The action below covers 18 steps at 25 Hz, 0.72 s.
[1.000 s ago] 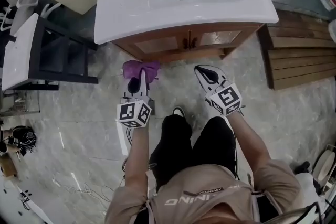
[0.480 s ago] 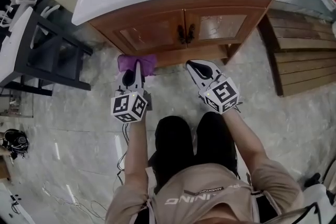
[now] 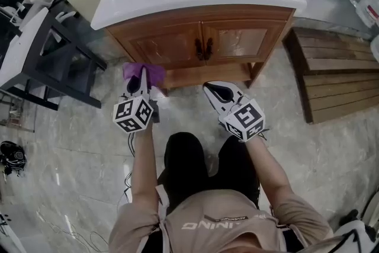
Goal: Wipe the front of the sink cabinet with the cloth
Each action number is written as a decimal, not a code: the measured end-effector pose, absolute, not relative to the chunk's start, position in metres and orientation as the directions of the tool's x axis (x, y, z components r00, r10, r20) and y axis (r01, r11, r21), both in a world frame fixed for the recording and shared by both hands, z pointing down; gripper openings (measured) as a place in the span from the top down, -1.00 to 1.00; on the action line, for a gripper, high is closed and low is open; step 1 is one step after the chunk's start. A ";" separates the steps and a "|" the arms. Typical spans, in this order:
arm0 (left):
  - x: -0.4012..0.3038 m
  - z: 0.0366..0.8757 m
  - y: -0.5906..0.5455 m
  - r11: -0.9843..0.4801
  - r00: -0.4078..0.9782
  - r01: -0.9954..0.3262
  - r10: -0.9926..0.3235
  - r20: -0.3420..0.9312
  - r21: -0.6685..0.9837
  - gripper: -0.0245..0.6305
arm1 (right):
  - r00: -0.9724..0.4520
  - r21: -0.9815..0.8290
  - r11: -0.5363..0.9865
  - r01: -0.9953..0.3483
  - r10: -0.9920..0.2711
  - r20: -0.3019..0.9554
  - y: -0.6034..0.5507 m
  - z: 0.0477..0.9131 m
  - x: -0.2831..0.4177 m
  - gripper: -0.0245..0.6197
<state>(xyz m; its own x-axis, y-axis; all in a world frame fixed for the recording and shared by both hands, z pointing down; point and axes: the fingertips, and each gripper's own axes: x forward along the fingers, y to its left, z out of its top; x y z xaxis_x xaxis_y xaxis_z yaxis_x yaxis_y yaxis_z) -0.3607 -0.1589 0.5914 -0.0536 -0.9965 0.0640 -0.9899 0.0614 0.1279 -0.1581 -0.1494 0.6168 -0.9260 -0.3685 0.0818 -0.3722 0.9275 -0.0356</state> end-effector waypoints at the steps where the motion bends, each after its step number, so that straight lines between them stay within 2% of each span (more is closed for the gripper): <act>1: -0.365 0.587 -0.161 0.070 -0.062 -0.989 -0.996 0.064 0.127 0.81 | -0.927 -0.040 0.928 -0.370 -0.366 0.084 -0.148 0.615 -0.156 0.89; 9: -0.409 0.545 -0.183 0.114 -0.112 -0.992 -0.993 0.045 0.047 0.81 | -0.924 -0.016 0.928 -0.371 -0.368 0.109 -0.148 0.617 -0.134 0.89; 18: -0.447 0.525 -0.204 0.179 -0.179 -0.983 -0.984 0.013 0.046 0.81 | -0.916 -0.036 0.919 -0.392 -0.386 0.107 -0.149 0.633 -0.118 0.89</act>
